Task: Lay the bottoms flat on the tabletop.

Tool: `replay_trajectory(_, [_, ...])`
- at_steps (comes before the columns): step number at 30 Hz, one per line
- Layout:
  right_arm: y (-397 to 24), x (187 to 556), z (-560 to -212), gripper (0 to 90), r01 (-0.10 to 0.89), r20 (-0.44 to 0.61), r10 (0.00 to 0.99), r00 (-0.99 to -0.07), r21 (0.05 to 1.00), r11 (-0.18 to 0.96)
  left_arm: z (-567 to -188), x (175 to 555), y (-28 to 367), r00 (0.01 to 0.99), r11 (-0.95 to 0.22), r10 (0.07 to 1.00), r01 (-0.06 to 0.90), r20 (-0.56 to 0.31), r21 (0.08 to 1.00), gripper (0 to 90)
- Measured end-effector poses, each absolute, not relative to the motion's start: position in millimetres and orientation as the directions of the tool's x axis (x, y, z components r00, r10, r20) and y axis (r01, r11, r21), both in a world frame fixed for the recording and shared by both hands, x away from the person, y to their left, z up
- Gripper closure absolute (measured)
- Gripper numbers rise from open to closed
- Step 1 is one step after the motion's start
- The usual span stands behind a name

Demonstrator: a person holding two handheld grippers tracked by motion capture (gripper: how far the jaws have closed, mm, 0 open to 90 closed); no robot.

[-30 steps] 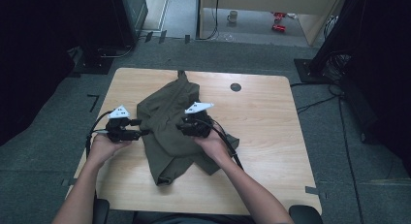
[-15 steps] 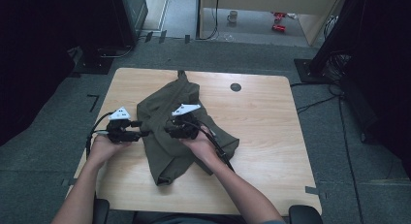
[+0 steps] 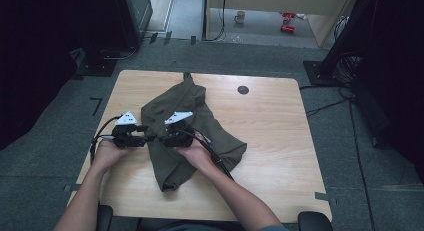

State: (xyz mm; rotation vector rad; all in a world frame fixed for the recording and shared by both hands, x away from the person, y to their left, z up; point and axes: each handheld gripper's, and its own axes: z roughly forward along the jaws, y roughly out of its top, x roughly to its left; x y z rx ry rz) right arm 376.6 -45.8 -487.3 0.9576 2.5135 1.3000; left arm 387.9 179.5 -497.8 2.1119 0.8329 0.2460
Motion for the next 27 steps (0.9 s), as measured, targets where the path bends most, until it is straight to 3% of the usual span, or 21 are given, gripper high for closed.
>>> replay_trajectory(9, [-34.4, 375.6, -500.6, 49.8, 0.471, 0.114, 0.607, -0.787, 0.745, 0.472, -502.4, 391.2, 186.4, 0.746, -0.419, 0.649, 0.513, -0.148, 0.749, 43.8])
replay_trajectory(15, [-33.7, 375.7, -507.5, 62.7, 0.46, 0.067, 0.623, -0.779, 0.737, 0.496, -504.0, 391.8, 185.4, 0.743, -0.423, 0.651, 0.524, -0.155, 0.739, 48.0])
replay_trajectory(21, [-31.6, 373.9, -508.1, 87.0, 0.451, 0.053, 0.617, -0.785, 0.733, 0.51, -504.9, 391.0, 182.4, 0.751, -0.443, 0.644, 0.521, -0.145, 0.729, 50.2])
replay_trajectory(27, [-40.0, 376.4, -495.0, 88.6, 0.466, 0.077, 0.626, -0.776, 0.74, 0.485, -507.6, 390.6, 177.7, 0.753, -0.46, 0.645, 0.522, -0.134, 0.719, 50.3])
